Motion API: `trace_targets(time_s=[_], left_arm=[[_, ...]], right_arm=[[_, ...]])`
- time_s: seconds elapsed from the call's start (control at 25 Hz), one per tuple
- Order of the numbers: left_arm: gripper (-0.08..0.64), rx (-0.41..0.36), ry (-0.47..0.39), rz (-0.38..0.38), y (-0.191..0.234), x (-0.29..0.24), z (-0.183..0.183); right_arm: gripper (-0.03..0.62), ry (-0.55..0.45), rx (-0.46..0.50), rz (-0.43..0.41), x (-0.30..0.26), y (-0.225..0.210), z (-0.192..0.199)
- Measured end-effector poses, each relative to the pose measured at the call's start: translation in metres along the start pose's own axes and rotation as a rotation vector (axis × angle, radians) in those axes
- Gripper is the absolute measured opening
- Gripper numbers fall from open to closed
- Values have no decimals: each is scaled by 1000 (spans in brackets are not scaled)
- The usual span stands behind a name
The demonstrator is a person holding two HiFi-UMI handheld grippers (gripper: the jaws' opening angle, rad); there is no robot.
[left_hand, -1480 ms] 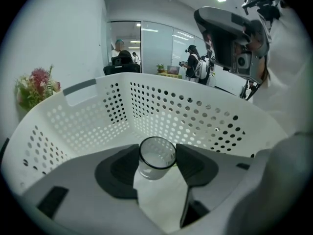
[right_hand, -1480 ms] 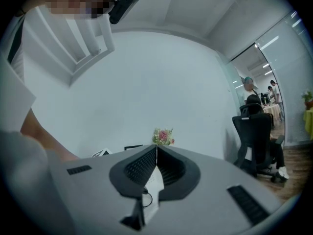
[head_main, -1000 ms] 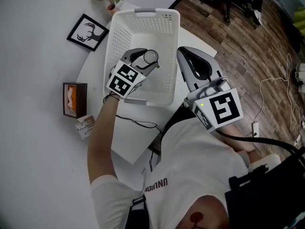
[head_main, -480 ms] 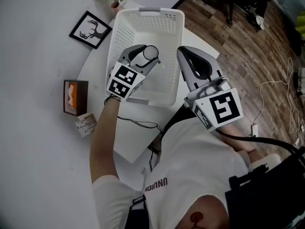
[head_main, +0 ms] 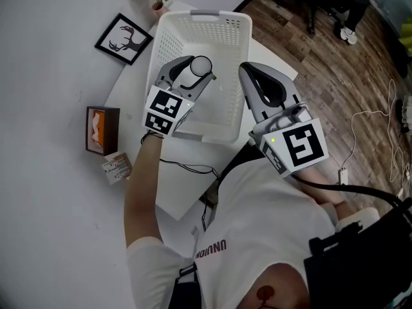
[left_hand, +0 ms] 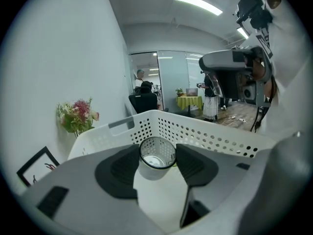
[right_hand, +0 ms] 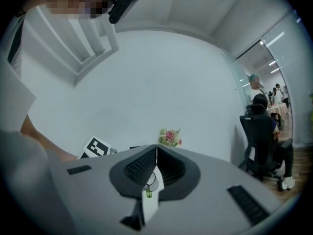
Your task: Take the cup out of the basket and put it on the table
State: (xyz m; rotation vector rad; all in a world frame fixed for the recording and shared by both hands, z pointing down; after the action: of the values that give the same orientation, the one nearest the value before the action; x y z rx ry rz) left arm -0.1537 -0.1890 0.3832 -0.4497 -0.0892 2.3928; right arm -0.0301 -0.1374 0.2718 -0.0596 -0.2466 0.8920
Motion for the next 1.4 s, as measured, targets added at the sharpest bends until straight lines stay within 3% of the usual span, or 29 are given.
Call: trace_targets(time_s=[1.4], left_arm=[[250,-65,-244,-231,14,39,-59]], right_arm=[[20,-7,-6,-33,-3,17,0]])
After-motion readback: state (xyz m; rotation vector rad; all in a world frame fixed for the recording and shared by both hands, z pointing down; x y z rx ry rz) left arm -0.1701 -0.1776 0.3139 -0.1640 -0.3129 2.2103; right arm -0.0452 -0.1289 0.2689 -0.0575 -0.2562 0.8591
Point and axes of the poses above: the fingertips, and each gripper's own axes: x backward along the fingers, y to its left, z out of its underside, the point moved 3 cm from there along x, backward along the fingers, and after that the axes turned 14 degrees about -y, right-handed, at the moved point
